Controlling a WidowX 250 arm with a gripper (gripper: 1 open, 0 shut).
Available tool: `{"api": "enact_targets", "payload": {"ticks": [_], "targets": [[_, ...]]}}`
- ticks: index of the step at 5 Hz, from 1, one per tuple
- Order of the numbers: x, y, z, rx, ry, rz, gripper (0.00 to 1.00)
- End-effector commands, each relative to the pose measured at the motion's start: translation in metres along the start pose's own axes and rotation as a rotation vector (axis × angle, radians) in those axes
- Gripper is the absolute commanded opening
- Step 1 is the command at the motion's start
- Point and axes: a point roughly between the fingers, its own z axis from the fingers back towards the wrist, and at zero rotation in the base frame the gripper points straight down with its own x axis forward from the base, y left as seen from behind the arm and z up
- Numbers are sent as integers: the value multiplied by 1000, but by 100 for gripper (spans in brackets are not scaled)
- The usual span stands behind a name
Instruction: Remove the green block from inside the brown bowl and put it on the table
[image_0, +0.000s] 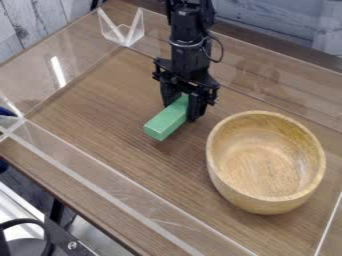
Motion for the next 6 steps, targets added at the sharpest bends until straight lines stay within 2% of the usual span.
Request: {"api": "enact_targets", "payload": {"ticks": [1,5,6], "targets": [[12,2,31,33,-108,-5,0],[7,6,13,30,-56,14,0],[6,7,13,29,-47,20,100]]}}
